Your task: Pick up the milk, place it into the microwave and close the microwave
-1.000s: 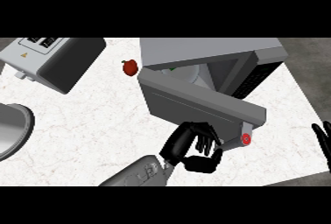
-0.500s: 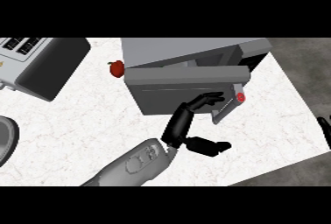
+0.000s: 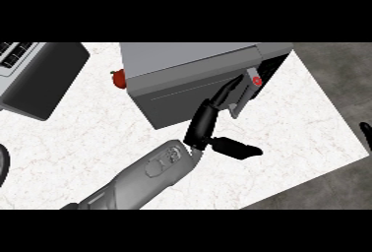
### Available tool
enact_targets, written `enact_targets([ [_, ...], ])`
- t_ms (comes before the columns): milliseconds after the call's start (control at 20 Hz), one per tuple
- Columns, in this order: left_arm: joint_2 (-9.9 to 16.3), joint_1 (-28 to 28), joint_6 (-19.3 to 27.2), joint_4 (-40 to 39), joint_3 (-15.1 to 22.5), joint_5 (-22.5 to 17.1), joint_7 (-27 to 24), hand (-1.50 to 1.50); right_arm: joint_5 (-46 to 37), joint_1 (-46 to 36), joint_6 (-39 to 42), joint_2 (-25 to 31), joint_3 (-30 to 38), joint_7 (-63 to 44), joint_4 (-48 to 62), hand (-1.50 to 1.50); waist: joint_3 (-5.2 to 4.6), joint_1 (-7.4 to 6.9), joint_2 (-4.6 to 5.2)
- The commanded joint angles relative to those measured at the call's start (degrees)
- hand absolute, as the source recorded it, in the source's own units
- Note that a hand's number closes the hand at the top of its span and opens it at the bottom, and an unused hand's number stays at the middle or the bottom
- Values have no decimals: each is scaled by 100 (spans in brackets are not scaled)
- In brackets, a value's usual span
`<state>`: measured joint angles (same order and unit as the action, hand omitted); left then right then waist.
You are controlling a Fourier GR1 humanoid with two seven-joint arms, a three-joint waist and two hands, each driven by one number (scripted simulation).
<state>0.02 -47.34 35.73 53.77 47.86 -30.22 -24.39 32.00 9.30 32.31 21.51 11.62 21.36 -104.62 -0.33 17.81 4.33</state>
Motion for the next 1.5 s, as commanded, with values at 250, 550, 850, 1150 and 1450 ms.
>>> enact_targets([
  [250,-1,-488,120,-414,-78,-494,-272,-150,404,-354,129,209,-30,-225,3,-150,10,187,78],
  [550,2,-549,163,-510,-23,-700,-556,-150,609,-529,150,393,31,-381,40,-150,9,305,113],
  [850,3,-589,251,-621,48,-900,-753,-150,770,-634,133,561,87,-556,71,-150,10,412,105],
  [1150,3,-659,275,-702,76,-1111,-933,-150,936,-802,85,636,124,-651,142,-150,17,391,130],
  [1450,2,-718,374,-784,137,-1278,-1109,-150,1094,-858,104,774,169,-782,197,-150,21,504,117],
])
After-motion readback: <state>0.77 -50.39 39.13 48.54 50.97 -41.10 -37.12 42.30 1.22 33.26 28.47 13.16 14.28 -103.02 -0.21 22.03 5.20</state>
